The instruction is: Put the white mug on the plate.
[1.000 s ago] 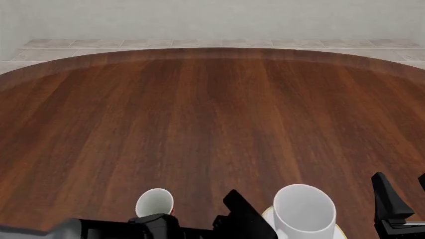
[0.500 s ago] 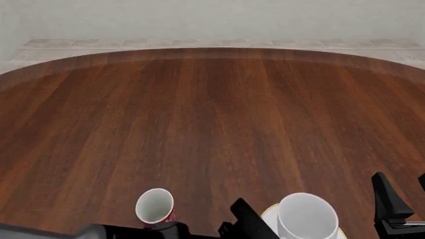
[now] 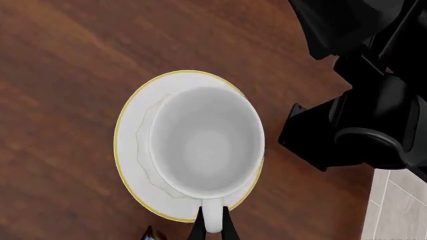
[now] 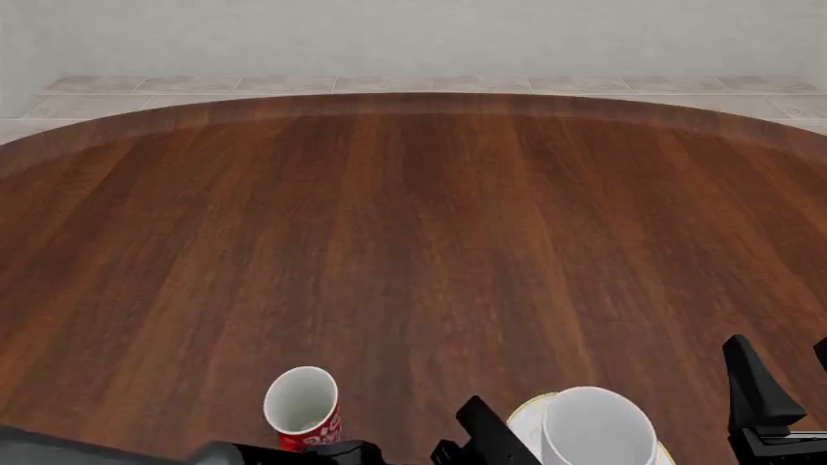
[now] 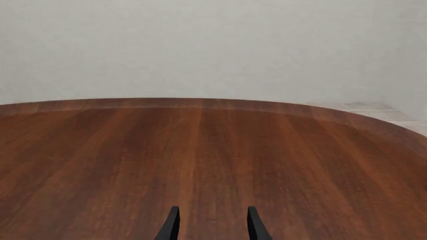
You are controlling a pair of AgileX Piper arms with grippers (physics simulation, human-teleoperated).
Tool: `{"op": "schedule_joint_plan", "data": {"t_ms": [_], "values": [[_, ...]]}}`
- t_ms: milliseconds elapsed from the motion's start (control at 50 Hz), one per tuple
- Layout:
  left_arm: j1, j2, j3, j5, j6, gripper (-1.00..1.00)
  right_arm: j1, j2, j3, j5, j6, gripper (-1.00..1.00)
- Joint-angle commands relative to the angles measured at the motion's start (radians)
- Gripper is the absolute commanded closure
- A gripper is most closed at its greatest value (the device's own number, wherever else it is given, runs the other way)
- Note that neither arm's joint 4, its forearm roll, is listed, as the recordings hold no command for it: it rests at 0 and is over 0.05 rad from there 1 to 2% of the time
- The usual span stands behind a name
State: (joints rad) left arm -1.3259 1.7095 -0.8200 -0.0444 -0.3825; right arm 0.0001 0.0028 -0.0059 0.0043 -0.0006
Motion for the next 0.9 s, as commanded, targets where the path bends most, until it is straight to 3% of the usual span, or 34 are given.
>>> {"op": "schedule_joint_plan", "data": {"t_ms": [20, 360, 380, 900], "values": [[-0.003, 0.022, -0.007, -0.008, 0.005, 1.00, 0.000, 0.001, 0.001, -0.002, 0.000, -1.00], [-0.001, 0.022, -0.012, -0.004, 0.018, 1.00, 0.000, 0.001, 0.001, -0.002, 0.000, -1.00], [0.002, 0.020, -0.009, -0.007, 0.020, -1.00, 0.000, 0.001, 0.001, -0.002, 0.000, -1.00], [-0.012, -0.005, -0.010, 0.039, 0.022, -1.00, 0.000, 0.001, 0.001, -0.002, 0.000, -1.00]]}}
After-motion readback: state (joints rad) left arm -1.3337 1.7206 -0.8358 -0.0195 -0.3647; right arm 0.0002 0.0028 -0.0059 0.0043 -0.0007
